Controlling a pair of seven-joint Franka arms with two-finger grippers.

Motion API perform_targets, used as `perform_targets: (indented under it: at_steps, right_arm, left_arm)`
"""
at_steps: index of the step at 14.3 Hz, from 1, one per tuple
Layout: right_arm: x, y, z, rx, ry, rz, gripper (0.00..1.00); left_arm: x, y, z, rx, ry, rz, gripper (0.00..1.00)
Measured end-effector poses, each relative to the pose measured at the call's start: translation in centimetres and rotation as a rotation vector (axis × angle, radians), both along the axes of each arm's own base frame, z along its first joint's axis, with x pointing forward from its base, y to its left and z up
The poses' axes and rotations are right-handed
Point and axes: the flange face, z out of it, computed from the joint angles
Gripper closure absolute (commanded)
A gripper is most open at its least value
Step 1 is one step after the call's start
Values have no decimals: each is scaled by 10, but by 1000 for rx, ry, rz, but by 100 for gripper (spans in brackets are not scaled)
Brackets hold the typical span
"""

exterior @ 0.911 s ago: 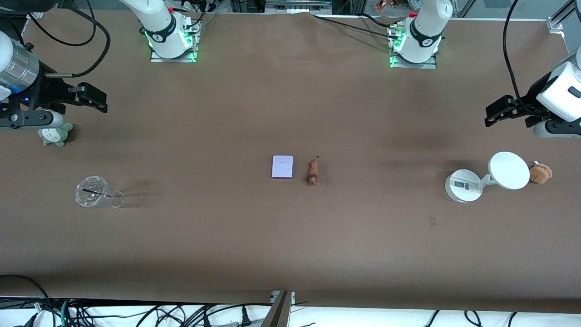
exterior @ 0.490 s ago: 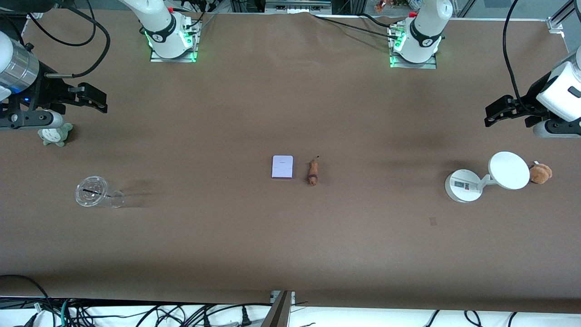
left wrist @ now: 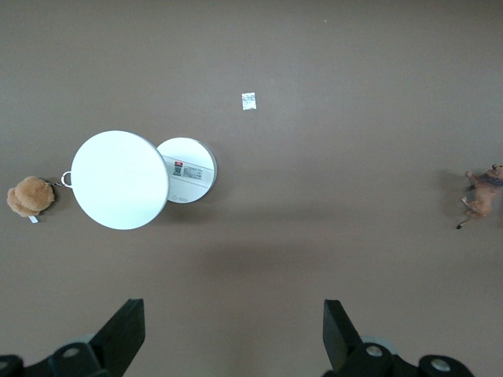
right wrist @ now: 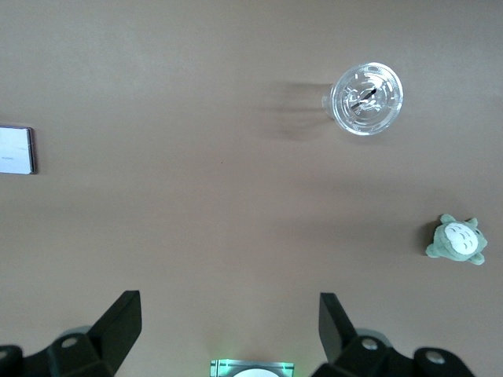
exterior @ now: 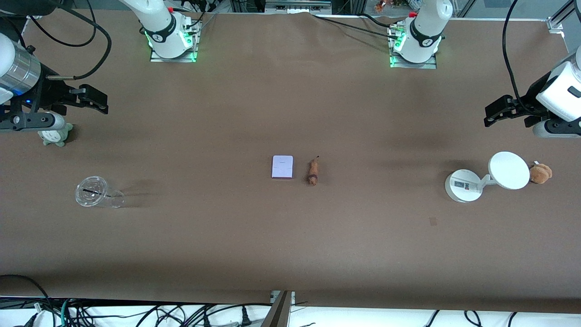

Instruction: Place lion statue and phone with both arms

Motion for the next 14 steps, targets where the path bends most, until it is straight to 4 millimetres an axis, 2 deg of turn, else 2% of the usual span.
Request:
perform_targets:
  at_steps: [2,4,6,9,13,14]
  right_arm:
    - [0,0,0,0,0,0,0]
    - [0,0,0,0,0,0,0]
    - [0,0,0,0,0,0,0]
    - [0,0,0,0,0,0,0]
    - [0,0,0,0,-1,0,0]
    - [0,0,0,0,-1,0,0]
  left_arm:
    - [0,-3,0,-5,-2,-4,0]
    - [5,-14,-3,-8,-16,-23,0]
    - [11,-28,-13,-9,-16,-46,0]
    - [18,-37,-31,-27,15,-57,0]
    - [43,-54,-112,-68,153,-66,0]
    - [46,-54,-123,-74,171,-65,0]
